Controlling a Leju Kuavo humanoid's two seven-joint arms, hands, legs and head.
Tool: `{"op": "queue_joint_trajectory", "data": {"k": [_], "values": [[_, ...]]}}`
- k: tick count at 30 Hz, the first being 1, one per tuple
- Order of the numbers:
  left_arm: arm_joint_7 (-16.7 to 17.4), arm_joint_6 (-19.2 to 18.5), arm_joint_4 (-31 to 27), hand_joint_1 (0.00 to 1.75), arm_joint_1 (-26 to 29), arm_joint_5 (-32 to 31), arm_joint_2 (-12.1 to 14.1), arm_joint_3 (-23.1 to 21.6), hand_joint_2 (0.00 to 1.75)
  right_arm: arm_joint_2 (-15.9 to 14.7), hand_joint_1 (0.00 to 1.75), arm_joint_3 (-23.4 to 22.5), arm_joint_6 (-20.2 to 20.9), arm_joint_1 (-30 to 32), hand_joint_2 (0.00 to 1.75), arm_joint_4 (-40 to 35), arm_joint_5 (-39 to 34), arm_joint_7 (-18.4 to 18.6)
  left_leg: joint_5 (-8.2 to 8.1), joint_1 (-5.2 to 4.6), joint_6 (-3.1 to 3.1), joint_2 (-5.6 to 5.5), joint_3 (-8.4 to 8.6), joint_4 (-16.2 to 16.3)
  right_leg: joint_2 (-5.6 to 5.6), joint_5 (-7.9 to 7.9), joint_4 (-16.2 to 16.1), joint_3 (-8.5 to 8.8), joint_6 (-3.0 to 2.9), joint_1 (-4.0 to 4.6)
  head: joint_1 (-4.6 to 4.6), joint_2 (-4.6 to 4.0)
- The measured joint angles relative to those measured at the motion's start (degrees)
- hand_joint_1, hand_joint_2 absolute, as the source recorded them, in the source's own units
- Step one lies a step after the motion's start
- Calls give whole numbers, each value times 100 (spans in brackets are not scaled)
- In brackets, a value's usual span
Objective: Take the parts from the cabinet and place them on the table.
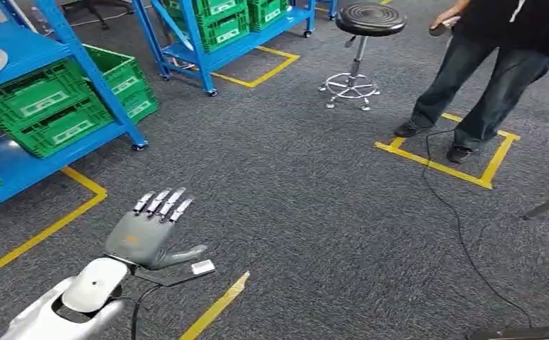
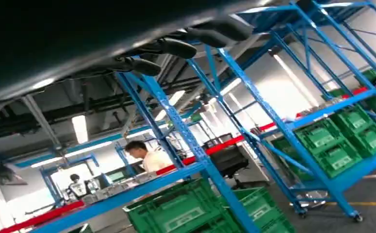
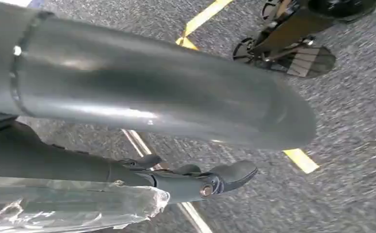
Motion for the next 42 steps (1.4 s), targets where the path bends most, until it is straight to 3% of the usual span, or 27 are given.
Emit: {"op": "queue_joint_trajectory", "data": {"k": [2,3,5,6,7,9,10,11,15,16,18,20,21,22,24,25,26,27,30,31,33,35,37,38,40,41,42], "values": [[-9,-7,9,0,-24,9,-9,-7,0,0,0,0,4,-12,0,2,2,-4,35,71,41,-102,60,-65,562,-199,309,-161,47,-45,20,0],[-18,-7,11,0,-49,17,-22,-9,0,0,0,0,13,-3,0,2,0,-2,36,83,51,-172,56,-64,694,-392,711,-362,60,-60,41,0],[-44,-7,17,0,-48,35,-57,-15,0,-4,0,0,15,39,0,4,0,-2,25,83,67,-322,56,-61,764,-736,1625,-864,101,-71,50,0],[-66,-11,26,0,-36,46,-59,-20,0,-4,0,0,17,49,0,4,0,0,25,84,66,-399,61,-60,764,-711,1785,-990,119,-77,55,0],[-68,-11,35,0,-30,52,-59,-28,0,-4,0,0,17,51,0,4,0,-2,21,90,60,-473,68,-56,765,-548,1672,-985,130,-85,46,0],[-68,-13,39,0,-31,57,-61,-33,0,-7,0,0,17,45,0,11,0,-2,2,113,19,-625,97,-45,827,7,862,-648,159,-123,50,0],[-68,-13,39,0,-34,61,-66,-35,0,-11,0,0,17,43,0,11,0,-2,-14,124,-24,-699,102,-24,1039,264,341,-421,195,-179,52,0],[-74,-17,39,0,-40,70,-66,-35,0,-11,0,0,22,42,0,11,0,-2,-31,102,-66,-757,69,3,1337,176,180,-339,215,-206,61,0],[-83,-31,42,0,-53,122,-57,-48,0,-9,0,0,35,54,0,11,0,-2,12,149,-164,-1014,-43,54,1143,163,119,-277,60,-182,57,0],[-85,-33,42,0,-45,142,-48,-50,0,-7,0,2,35,44,0,11,0,-2,-39,150,-192,-929,-56,92,1055,169,102,-259,19,-209,55,0],[-98,-31,42,0,-67,188,-61,-61,0,-7,0,0,35,19,0,13,0,-4,-362,129,-252,-404,-303,644,932,147,102,-225,-50,-176,-7,0],[-103,-28,42,0,-53,240,-63,-61,0,-7,0,0,35,42,0,13,0,-2,-710,142,-262,-290,-738,1523,765,114,103,-193,-93,-147,-7,0],[-103,-28,42,0,-35,254,-61,-63,0,-7,0,0,35,54,0,15,0,-2,-740,143,-254,-279,-878,1767,686,95,103,-179,-103,-137,-4,0],[-103,-26,42,0,-18,258,-59,-63,0,-7,0,0,35,59,0,17,0,-2,-640,143,-239,-276,-887,1752,608,77,103,-158,-101,-126,-4,0],[-107,-26,42,0,-10,258,-52,-63,0,-7,0,0,35,40,0,17,0,-2,-175,125,-168,-237,-600,1135,471,31,102,-94,-99,-95,-4,0],[-107,-26,39,0,-13,262,-52,-63,0,-7,0,0,35,27,0,17,0,-2,89,88,-90,-114,-341,628,405,0,100,-47,-96,-82,-4,0],[-107,-22,39,0,-17,269,-52,-63,0,0,0,0,35,18,0,15,0,-2,117,8,-3,183,-186,329,350,-26,89,-23,-88,-72,4,0],[-111,-24,39,0,-28,271,-57,-66,0,2,0,0,35,15,0,15,0,-4,65,-20,18,211,-119,211,304,-51,103,-31,-45,-32,-9,0],[-111,-13,39,0,-8,271,-50,-66,0,2,0,0,39,-2,0,15,0,-2,26,-25,34,19,-147,148,92,-68,53,15,16,-24,-7,0],[-120,-11,37,0,-6,271,-52,-66,0,2,0,2,39,-12,0,17,0,-2,67,49,42,-51,-83,44,75,-129,64,-1,62,-25,4,0],[-120,-4,42,0,-22,273,-48,-68,0,2,0,0,39,-27,0,17,2,-4,68,66,59,-151,-50,18,595,-380,499,-180,95,-55,20,0],[-120,-4,42,0,-24,273,-72,-72,0,-7,0,0,37,8,0,17,0,-2,62,69,80,-286,-51,19,743,-734,1396,-661,124,-70,44,0],[-122,-7,48,0,10,273,-72,-83,0,-11,0,0,39,31,0,17,0,-2,60,69,81,-432,-44,24,762,-702,1765,-953,144,-72,48,0],[-122,-7,50,0,19,273,-72,-90,0,-11,0,0,39,30,0,17,0,-2,58,71,77,-504,-35,26,764,-481,1563,-916,146,-79,48,0],[-122,-7,50,0,17,273,-77,-92,0,-20,0,0,39,18,0,17,0,-2,40,87,45,-649,-6,43,865,129,597,-521,150,-105,48,0],[-122,-7,50,0,16,273,-81,-92,0,-20,0,0,39,19,0,17,0,-2,26,94,10,-701,-16,62,1158,219,219,-361,162,-149,59,0],[-122,-7,52,0,5,273,-79,-92,0,-17,0,0,39,18,0,17,0,-2,14,57,-30,-768,-66,130,1302,154,91,-288,144,-171,61,0]]}}
